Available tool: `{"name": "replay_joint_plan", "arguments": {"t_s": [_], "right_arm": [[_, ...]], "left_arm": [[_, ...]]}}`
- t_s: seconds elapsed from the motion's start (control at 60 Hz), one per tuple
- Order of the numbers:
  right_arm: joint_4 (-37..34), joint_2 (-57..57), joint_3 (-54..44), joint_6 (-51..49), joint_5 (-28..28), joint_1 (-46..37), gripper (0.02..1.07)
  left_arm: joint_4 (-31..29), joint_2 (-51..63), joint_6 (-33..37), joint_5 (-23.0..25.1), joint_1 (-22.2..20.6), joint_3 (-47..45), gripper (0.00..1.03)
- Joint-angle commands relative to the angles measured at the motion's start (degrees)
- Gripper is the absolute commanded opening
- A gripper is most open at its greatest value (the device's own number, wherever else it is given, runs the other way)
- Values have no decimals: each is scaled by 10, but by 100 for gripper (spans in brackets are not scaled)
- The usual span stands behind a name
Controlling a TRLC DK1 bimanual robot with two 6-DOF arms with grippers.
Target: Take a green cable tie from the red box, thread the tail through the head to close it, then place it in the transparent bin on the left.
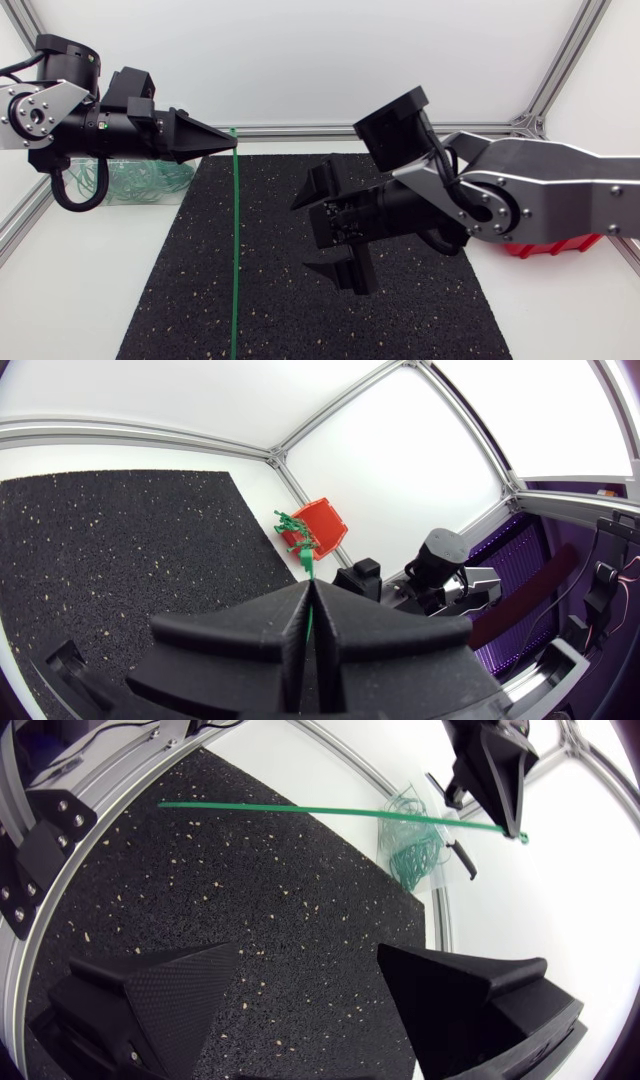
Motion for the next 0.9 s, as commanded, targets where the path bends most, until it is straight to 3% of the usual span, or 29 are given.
{"name": "replay_joint_plan", "arguments": {"t_s": [0.0,0.267,0.417,0.6,0.7,0.783,0.883], "right_arm": [[12,-14,-19,-56,20,21,103],[119,-24,-58,-155,78,69,103],[117,-33,-64,-155,113,93,103],[146,-41,-91,-189,111,108,103],[230,-36,-122,-225,106,113,103],[368,-27,-173,-262,76,115,103],[401,-15,-201,-315,51,115,103]], "left_arm": [[-11,13,-13,13,8,18,4],[-25,18,-13,18,16,21,4],[-32,18,-13,18,17,23,4],[-50,35,-15,22,19,37,4],[-58,45,-15,24,18,43,4],[-63,57,-23,31,18,48,4],[-63,65,-24,33,18,49,4]]}}
